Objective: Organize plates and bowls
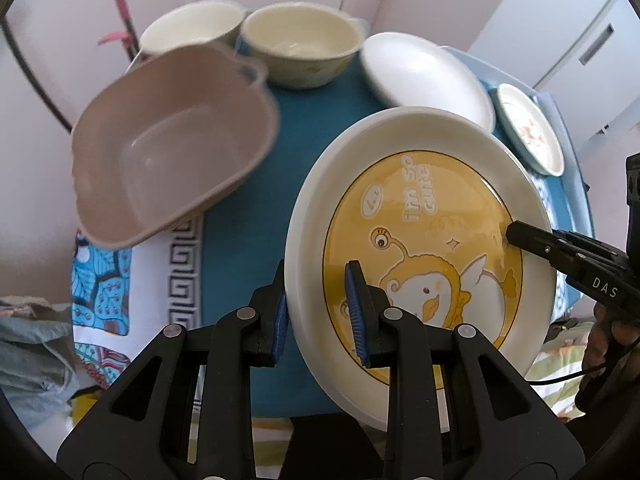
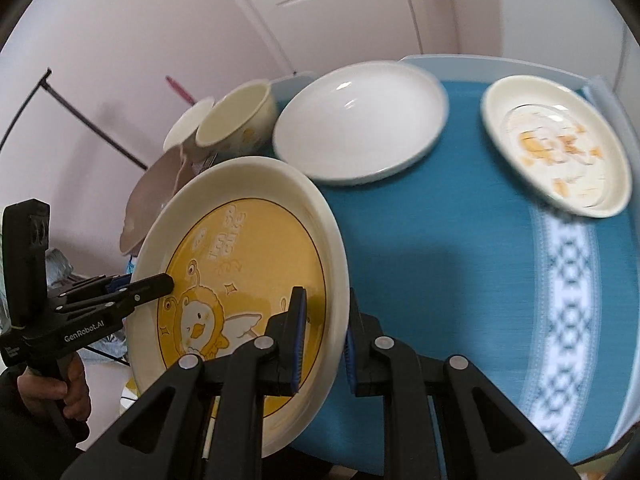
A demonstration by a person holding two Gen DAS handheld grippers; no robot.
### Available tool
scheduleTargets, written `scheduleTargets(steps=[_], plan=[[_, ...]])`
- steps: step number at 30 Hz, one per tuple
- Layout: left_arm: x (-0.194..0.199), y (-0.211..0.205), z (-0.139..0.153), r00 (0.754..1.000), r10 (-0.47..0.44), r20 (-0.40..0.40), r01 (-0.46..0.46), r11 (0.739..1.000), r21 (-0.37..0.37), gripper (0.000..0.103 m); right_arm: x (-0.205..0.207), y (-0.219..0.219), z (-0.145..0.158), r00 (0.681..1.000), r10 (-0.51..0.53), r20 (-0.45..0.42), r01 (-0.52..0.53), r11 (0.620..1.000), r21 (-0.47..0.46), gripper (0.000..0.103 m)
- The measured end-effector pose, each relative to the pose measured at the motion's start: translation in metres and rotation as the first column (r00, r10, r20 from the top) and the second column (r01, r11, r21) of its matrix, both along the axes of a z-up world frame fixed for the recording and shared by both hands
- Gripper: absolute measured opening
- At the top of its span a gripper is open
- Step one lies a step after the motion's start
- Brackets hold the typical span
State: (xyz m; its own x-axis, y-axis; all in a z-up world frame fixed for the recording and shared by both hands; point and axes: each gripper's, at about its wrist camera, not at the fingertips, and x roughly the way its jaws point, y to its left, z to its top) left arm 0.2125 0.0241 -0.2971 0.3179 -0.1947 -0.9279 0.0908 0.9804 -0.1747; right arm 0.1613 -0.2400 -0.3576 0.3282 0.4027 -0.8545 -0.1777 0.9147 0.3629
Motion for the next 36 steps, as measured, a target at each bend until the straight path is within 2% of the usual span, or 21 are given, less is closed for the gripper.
scheduleTargets(steps=[5, 10, 18, 29, 31, 33, 34, 35, 36], plan=[[0.003, 0.023, -0.025, 1.0, 0.019, -0.017, -0.019, 1.0, 0.0, 0.023, 0.01, 0.026, -0.021, 1.0, 0.014, -0.026, -0.015, 1.0, -0.017, 0.015], [0.011, 0.031, -0.04, 1.0, 0.012, -0.029, -0.012, 1.0, -0.014, 0.023, 0.013, 0.034, -0.026, 1.0, 0.004, -0.028, -0.005, 0.999, -0.032, 0.015], [0.016, 0.02, -0.039, 1.0, 0.001, -0.016, -0.001, 1.0, -0.031, 0.023, 0.018, 0.035, -0.034, 0.999, -0.005, -0.042, 0.002, 0.998, -0.056, 0.015], [0.023, 0.006, -0.041, 1.0, -0.013, -0.01, 0.013, 1.0, 0.023, 0.024, 0.018, 0.035, -0.04, 0.998, 0.011, -0.066, -0.014, 0.999, -0.047, 0.016], [0.026, 0.001, -0.041, 1.0, -0.01, -0.015, 0.01, 0.999, 0.036, 0.029, 0.017, 0.033, -0.039, 0.998, 0.013, -0.067, -0.017, 0.999, -0.05, 0.016], [0.027, 0.002, -0.041, 1.0, -0.013, -0.011, 0.013, 0.999, 0.039, 0.044, 0.016, 0.035, -0.038, 0.998, 0.019, -0.065, -0.023, 0.998, -0.062, 0.016], [0.027, 0.001, -0.039, 1.0, -0.013, -0.001, 0.013, 0.999, 0.042, 0.056, 0.016, 0.036, -0.038, 0.998, 0.017, -0.064, -0.021, 0.998, -0.067, 0.016], [0.026, 0.001, -0.037, 1.0, -0.012, 0.015, 0.011, 0.999, 0.048, 0.062, 0.016, 0.037, -0.038, 0.998, 0.015, -0.063, -0.019, 0.997, -0.072, 0.016], [0.026, 0.0, -0.036, 1.0, -0.01, 0.024, 0.008, 0.999, 0.054, 0.063, 0.015, 0.038, -0.037, 0.998, 0.017, -0.059, -0.021, 0.997, -0.079, 0.016]])
